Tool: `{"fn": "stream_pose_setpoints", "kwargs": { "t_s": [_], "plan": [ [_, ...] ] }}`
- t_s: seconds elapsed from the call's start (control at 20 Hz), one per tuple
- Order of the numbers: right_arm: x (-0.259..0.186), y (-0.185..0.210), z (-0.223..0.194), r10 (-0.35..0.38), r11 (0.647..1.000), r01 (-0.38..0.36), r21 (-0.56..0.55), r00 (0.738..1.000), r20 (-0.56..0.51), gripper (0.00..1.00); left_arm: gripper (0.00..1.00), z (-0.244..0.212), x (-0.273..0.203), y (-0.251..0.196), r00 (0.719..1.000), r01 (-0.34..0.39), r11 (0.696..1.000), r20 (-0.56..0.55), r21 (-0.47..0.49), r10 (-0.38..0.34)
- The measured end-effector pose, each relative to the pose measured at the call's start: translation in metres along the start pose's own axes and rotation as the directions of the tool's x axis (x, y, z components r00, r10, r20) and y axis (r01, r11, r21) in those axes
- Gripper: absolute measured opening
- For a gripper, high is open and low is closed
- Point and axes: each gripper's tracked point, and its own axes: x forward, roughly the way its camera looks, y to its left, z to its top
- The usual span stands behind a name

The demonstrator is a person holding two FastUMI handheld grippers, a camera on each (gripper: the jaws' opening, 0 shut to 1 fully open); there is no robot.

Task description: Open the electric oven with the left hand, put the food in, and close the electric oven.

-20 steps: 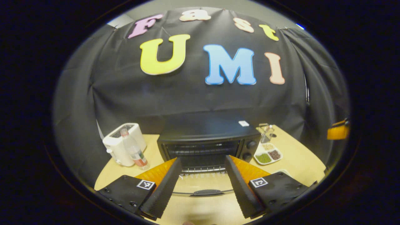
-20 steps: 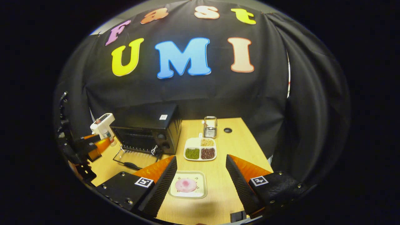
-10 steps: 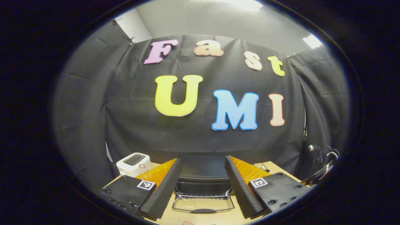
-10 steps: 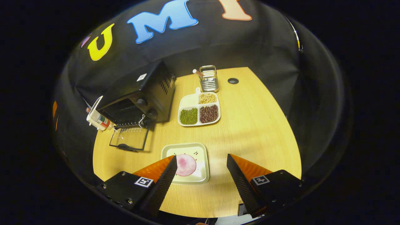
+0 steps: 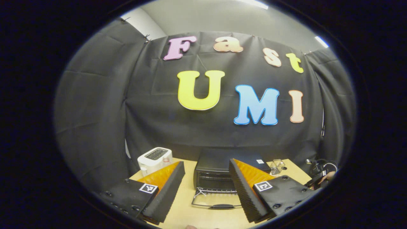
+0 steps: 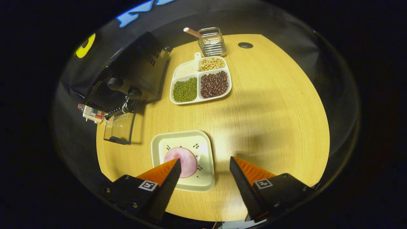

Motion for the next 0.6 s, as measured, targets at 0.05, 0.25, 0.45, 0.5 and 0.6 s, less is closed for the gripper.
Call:
{"fn": "stream_pose_setpoints", "kwargs": {
  "t_s": [0.05,0.25,0.45,0.5,0.6],
  "plan": [
    [0.003,-0.004,0.002,-0.014,1.000,0.013,-0.009,1.000,-0.013,0.82,0.96,-0.002,-0.002,0.006,1.000,-0.017,1.000,-0.002,0.011,0.017],
    [0.017,-0.006,0.000,-0.050,0.998,0.047,-0.050,0.997,-0.052,0.83,0.95,-0.010,-0.009,0.012,0.999,-0.032,0.999,-0.012,0.022,0.032],
    [0.026,-0.006,-0.008,-0.085,0.994,0.078,-0.079,0.991,-0.101,0.56,0.95,-0.014,-0.011,0.016,0.999,-0.035,0.999,-0.020,0.022,0.036],
    [0.029,-0.008,-0.008,-0.104,0.991,0.095,-0.092,0.989,-0.108,0.45,0.95,-0.014,-0.011,0.018,0.999,-0.037,0.999,-0.021,0.021,0.038],
    [0.033,-0.010,-0.010,-0.125,0.988,0.112,-0.106,0.984,-0.124,0.55,0.95,-0.017,-0.012,0.020,0.999,-0.039,0.999,-0.026,0.018,0.039]
  ]
}}
